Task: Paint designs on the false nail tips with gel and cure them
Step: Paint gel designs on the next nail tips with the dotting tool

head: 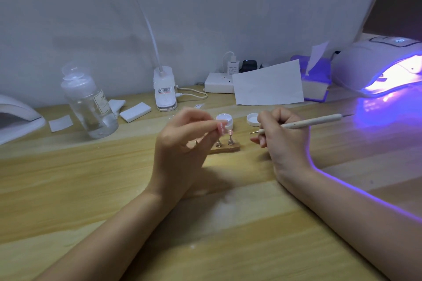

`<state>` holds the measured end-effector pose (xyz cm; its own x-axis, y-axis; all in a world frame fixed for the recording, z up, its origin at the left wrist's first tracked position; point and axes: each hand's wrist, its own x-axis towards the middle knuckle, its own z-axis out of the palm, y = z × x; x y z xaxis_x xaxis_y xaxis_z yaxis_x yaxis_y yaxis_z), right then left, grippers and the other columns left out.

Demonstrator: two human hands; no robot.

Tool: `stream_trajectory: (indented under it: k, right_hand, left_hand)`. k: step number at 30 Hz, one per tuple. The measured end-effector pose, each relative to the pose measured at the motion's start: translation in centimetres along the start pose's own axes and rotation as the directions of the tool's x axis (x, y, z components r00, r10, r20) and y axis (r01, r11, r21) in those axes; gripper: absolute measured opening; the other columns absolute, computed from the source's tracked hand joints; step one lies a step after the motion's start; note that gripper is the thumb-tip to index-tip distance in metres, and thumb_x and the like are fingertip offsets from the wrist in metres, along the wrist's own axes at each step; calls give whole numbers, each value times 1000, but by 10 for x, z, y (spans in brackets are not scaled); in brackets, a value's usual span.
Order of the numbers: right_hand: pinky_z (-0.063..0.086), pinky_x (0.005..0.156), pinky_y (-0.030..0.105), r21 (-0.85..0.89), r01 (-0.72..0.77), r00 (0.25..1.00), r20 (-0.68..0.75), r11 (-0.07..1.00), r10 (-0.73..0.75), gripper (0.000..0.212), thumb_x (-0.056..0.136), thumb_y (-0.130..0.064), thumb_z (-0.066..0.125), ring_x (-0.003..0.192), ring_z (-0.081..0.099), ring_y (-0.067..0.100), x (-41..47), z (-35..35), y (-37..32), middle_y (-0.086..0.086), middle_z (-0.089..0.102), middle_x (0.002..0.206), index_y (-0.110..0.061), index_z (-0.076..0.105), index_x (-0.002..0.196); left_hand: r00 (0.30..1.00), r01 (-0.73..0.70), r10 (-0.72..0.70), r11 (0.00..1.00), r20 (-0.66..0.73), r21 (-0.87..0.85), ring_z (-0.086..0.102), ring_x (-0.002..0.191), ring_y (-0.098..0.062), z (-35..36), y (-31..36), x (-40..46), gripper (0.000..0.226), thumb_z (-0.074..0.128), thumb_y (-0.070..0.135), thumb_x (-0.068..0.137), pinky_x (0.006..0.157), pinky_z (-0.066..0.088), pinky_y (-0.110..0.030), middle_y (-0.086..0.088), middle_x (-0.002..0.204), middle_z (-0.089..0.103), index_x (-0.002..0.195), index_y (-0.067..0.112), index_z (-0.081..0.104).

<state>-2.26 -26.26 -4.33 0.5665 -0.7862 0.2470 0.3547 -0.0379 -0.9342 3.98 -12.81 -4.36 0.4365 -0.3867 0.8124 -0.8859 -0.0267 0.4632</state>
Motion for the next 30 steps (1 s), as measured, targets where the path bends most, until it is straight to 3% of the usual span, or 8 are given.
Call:
stream_trajectory:
  k: [3, 6, 11, 14, 20, 27, 30]
  right_hand:
    - [49, 46, 18, 0, -20, 1000, 6, 1000, 20, 38, 79, 3, 54, 30, 33, 3, 1, 0, 1, -6, 30, 36, -12, 35, 49]
    - [50, 46, 19, -11, -34, 999, 20, 999, 34, 38, 79, 2, 55, 30, 34, 3, 1, 0, 1, -6, 31, 37, -12, 36, 49]
    - [50, 48, 21, -29, -53, 998, 41, 998, 54, 37, 80, 0, 56, 30, 37, 2, 1, -1, 1, -6, 33, 38, -11, 38, 51]
    - [49, 48, 21, -32, -57, 997, 49, 998, 59, 38, 80, 1, 57, 31, 36, 2, 1, -1, 2, -7, 33, 36, -11, 37, 50]
    - [48, 46, 20, -31, -67, 995, 66, 997, 69, 42, 80, 2, 58, 30, 35, 2, 2, -1, 2, -9, 35, 34, -13, 36, 47]
    - [48, 47, 22, -45, -65, 994, 81, 997, 68, 42, 80, 0, 58, 31, 35, 3, 3, -1, 5, -9, 35, 34, -14, 37, 47]
    - [47, 47, 22, -52, -61, 994, 82, 997, 66, 43, 79, 0, 58, 31, 35, 3, 3, -1, 5, -8, 34, 33, -14, 36, 46]
  left_hand:
    - [997, 40, -37, 998, -67, 44, 56, 71, -9, -7, -5, 4, 12, 67, 3, 77, 66, 46, -17, -5, 78, 61, 88, 5, 70]
    - [990, 137, -137, 990, -37, 13, 58, 75, -8, -10, -8, 5, 12, 68, 4, 78, 70, 46, -15, -4, 81, 66, 89, 7, 70]
    - [928, 371, -370, 929, 48, -6, 57, 74, 3, -7, -13, 2, 20, 69, 11, 78, 60, 45, -21, 11, 75, 63, 95, 19, 63]
    - [932, 341, -347, 937, 100, 69, 58, 81, -3, -5, -15, 1, 28, 70, 15, 77, 62, 42, -18, 14, 73, 63, 100, 25, 58]
    - [927, 321, -340, 938, 160, 133, 55, 77, -2, -3, -20, 0, 36, 73, 16, 75, 83, 39, -35, 15, 71, 63, 107, 23, 57]
    - [918, 329, -351, 934, 182, 141, 57, 76, -2, -3, -27, -1, 36, 73, 14, 74, 77, 40, -24, 13, 71, 62, 106, 23, 58]
    - [916, 335, -356, 933, 185, 134, 55, 76, -1, -3, -28, -1, 38, 74, 12, 73, 70, 36, -7, 12, 71, 62, 107, 21, 59]
